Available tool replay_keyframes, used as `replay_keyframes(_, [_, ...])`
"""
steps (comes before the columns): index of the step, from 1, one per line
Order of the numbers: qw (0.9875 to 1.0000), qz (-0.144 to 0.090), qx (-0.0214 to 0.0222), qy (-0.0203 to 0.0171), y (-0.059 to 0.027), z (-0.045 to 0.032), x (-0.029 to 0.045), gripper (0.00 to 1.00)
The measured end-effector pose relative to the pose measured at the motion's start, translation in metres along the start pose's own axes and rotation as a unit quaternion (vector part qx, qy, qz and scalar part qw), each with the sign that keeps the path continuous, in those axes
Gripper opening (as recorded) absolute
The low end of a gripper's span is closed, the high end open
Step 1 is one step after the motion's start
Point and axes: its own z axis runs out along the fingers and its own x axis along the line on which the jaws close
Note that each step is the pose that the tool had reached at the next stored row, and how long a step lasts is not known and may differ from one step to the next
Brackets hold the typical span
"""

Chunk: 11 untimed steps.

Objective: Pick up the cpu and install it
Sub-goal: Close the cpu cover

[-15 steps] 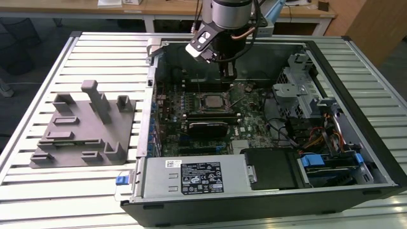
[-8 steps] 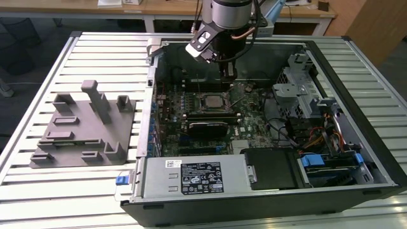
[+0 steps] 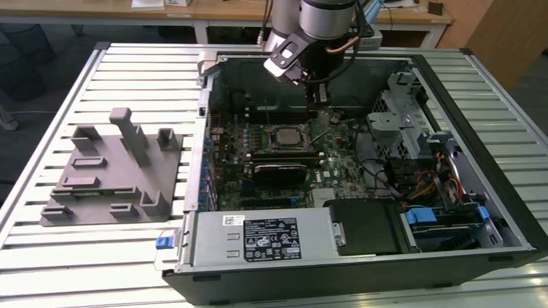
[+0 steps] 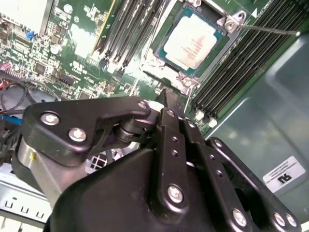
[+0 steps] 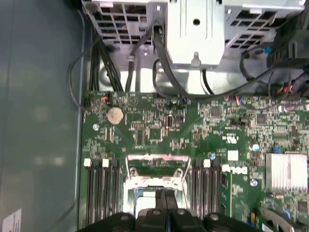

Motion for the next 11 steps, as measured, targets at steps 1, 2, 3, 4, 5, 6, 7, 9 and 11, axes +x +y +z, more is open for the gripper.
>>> replay_keyframes(1, [1.0, 0.0, 0.0007, -0.0002, 0.0005, -0.0006, 0.0, 0.11])
replay_keyframes(2, [1.0, 0.0, 0.0006, -0.0001, 0.0007, -0.0019, 0.0, 0.11])
replay_keyframes(3, [1.0, 0.0, 0.0007, 0.0, 0.0009, -0.0031, 0.0, 0.11])
replay_keyframes(4, [1.0, 0.0, 0.0006, 0.0001, 0.0014, -0.0034, 0.0, 0.11])
replay_keyframes(5, [1.0, 0.0, 0.0006, 0.0002, 0.0021, -0.0033, 0.0, 0.11])
replay_keyframes(6, [1.0, 0.0, 0.0006, 0.0002, 0.0032, -0.0033, 0.0, 0.11])
replay_keyframes(7, [1.0, 0.0, 0.0009, 0.0001, 0.0059, -0.0032, -0.0001, 0.11])
replay_keyframes(9, [1.0, 0.0, 0.0035, 0.0, 0.0142, -0.0029, -0.0001, 0.11])
replay_keyframes(11, [1.0, 0.0, 0.0062, 0.0001, 0.0213, -0.0024, -0.0002, 0.11])
